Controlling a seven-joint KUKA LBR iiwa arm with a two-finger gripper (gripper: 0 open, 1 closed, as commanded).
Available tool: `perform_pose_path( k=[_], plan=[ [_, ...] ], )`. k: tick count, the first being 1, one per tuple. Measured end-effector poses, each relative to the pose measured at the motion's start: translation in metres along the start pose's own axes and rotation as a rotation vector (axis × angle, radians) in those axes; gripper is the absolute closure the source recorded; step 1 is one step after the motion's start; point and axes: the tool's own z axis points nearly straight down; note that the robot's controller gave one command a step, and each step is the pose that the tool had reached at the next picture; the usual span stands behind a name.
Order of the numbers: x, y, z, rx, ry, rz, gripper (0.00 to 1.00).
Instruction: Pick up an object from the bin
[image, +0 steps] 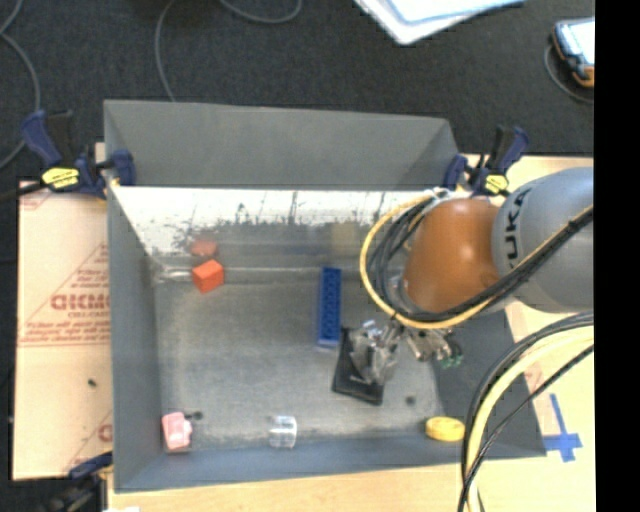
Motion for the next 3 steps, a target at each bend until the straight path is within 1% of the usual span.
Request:
perform_pose_path(
  k=[1,2,3],
  plan=[
    [0.000,0.000,0.000,0.000,0.000,-0.001,0.00],
    [0.000,0.000,0.000,0.000,0.000,-0.001,0.00],
    [-0.018,0.023,-0.007,0.002,-0.002,-0.391,0.00]
  ],
)
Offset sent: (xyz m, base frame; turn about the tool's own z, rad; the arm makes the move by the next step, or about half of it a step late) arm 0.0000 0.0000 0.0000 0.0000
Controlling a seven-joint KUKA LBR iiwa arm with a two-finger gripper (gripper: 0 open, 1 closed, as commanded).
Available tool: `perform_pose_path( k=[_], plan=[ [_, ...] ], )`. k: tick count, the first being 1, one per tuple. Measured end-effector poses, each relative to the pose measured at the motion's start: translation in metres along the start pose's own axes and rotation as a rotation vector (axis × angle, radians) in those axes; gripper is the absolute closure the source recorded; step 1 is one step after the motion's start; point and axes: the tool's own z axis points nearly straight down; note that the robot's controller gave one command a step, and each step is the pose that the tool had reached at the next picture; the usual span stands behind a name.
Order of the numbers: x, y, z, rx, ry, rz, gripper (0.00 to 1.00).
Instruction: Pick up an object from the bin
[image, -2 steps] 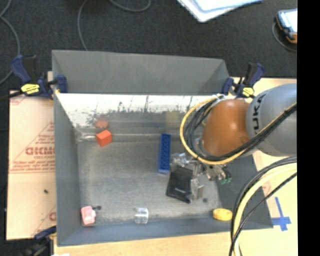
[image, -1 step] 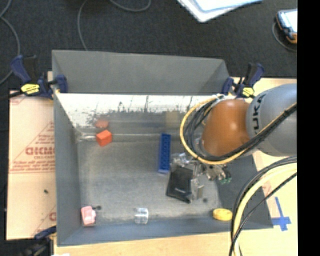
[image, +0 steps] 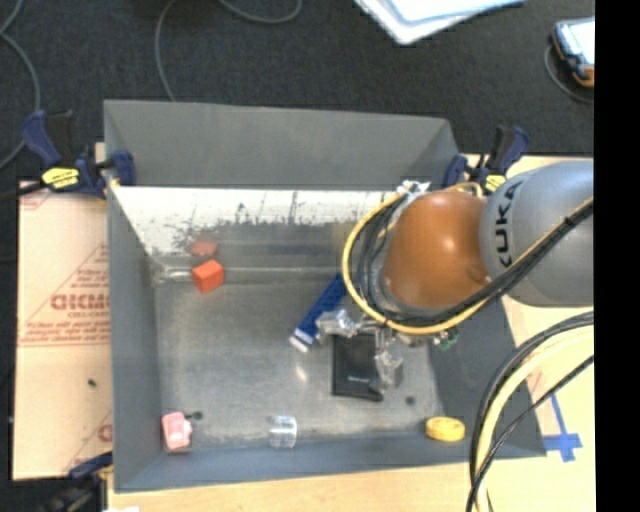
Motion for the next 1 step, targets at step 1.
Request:
perform_pose_path(
  k=[1],
  plan=[
    [0.0049,0.0320,0.0119,0.001,-0.002,0.363,1.00]
  ],
)
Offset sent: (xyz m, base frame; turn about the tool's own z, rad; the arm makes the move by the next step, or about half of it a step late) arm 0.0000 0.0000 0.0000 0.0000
